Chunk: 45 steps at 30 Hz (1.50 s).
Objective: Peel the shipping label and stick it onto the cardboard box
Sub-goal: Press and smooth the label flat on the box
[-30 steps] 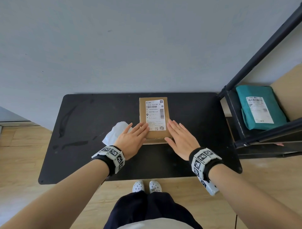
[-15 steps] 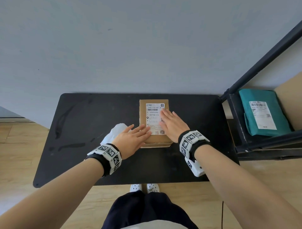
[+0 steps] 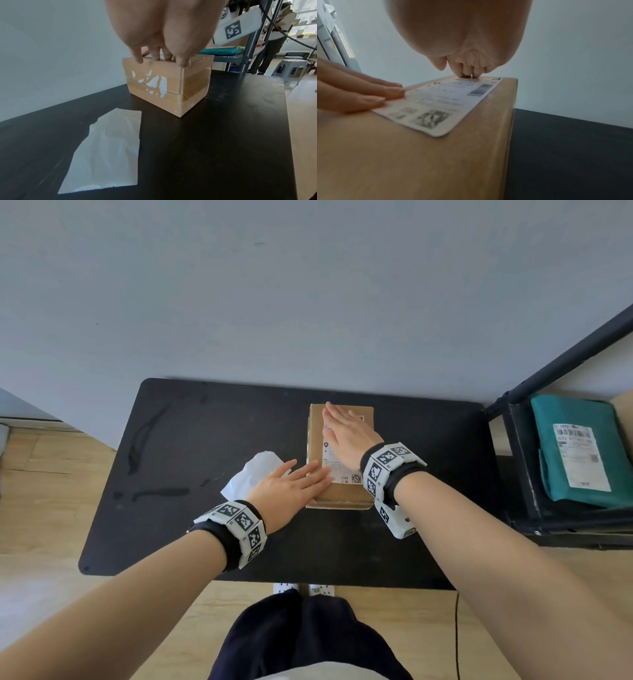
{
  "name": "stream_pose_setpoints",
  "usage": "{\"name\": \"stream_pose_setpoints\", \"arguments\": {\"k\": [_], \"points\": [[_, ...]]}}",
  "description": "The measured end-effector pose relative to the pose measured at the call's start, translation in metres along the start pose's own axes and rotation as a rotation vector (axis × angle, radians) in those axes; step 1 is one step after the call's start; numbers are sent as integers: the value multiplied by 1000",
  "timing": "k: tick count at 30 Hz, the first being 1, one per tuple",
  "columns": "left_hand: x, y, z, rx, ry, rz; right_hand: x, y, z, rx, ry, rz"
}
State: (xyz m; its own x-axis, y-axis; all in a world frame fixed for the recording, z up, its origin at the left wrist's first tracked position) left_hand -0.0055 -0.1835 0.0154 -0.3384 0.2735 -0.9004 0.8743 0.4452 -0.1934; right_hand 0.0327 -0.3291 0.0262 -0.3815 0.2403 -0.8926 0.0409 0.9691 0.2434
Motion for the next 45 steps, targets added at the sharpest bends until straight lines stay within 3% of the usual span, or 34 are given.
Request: {"name": "stream_pose_setpoints", "arguments": {"k": [13,18,20,21,25,31,34,40,45], "points": [[-10,-7,-8,22,-32,103,20,11,-55,-107,1,67],[-21,-19,-13,99,-113,172,25,19,-74,-140,-28,31],[-21,-22,-13,83,-83,149,26,21,-81,-152,-40,-4],[-16,-22,-12,74,-6,194,27,23,-84,-155,-42,-11],[-16,-20,-9,48,32,244,39,24,-99,-147,-32,-17],[-18,-22,-9,32,84,269,40,-14,-129,-46,-43,-108],[-16,-23,-12,35,89,295,43,-6,-130,-30,-74,-97],[-9,-25,-11,63,26,287,55,27,-107,-90,-103,-26],[-11,-23,-8,72,-16,193,56,-10,-129,-45,-148,-52]]}}
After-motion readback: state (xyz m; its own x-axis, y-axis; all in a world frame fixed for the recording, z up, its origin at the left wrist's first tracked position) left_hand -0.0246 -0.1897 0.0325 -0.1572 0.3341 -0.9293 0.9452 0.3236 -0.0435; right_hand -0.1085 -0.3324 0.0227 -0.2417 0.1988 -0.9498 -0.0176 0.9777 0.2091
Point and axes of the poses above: each hand's wrist, its own z-axis towards the middle knuckle, its own x-axis out of the palm, y = z × x, the point moved 5 cm from there along z, towards the middle knuckle, and after that the axes turned 3 degrees about -z, right-handed, at the moved point
